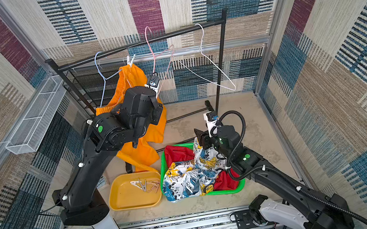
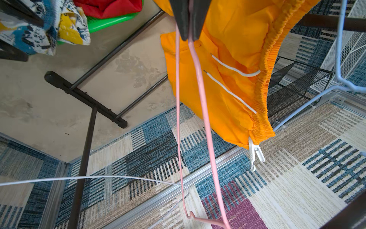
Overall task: Remove the clothespins securing shorts to the hanger
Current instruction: Place the hanger on the clothesline.
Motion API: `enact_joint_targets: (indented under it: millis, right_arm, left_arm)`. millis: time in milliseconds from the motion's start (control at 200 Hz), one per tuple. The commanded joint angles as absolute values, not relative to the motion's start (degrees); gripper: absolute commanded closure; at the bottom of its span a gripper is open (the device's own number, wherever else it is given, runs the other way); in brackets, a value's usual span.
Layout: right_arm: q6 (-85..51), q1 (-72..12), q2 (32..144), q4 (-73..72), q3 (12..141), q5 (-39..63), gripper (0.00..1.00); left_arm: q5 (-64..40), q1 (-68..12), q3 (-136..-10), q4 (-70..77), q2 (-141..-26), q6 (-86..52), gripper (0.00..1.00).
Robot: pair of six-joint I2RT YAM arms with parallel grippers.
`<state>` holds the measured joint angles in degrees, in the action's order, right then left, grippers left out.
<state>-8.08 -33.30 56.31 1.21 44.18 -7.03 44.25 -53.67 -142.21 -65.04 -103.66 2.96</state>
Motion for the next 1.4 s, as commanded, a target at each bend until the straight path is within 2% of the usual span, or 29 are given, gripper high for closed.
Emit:
enact_joint_targets:
  millis: [0, 291, 751, 1342, 1393]
  right_arm:
    - [-8.74, -33.31, 55.84, -1.10, 43.87, -6.16, 0.37]
    - [-9.20, -33.31, 55.12, -1.23, 43.51, -5.28, 0.37]
    - [-9.29, -33.36, 54.42, -1.54, 43.18, -3.19, 0.37]
    - [-9.32, -33.31, 54.76, -1.67, 43.50, -3.01, 0.36]
    - [-9.21, -33.31, 54.79, -1.52, 43.57, -2.83, 0.36]
  left_arm:
    - [47.83, -53.72, -144.68, -64.95, -105.55, 5.20, 1.00]
    - [50.45, -53.57, -151.42, -64.95, -111.59, 8.61, 1.00]
    - [46.66, -50.59, -151.35, -66.42, -114.34, 4.83, 1.00]
    - [41.68, -48.91, -147.30, -67.06, -112.19, 1.54, 1.00]
    - [41.13, -48.96, -147.22, -67.06, -111.53, 1.33, 0.90]
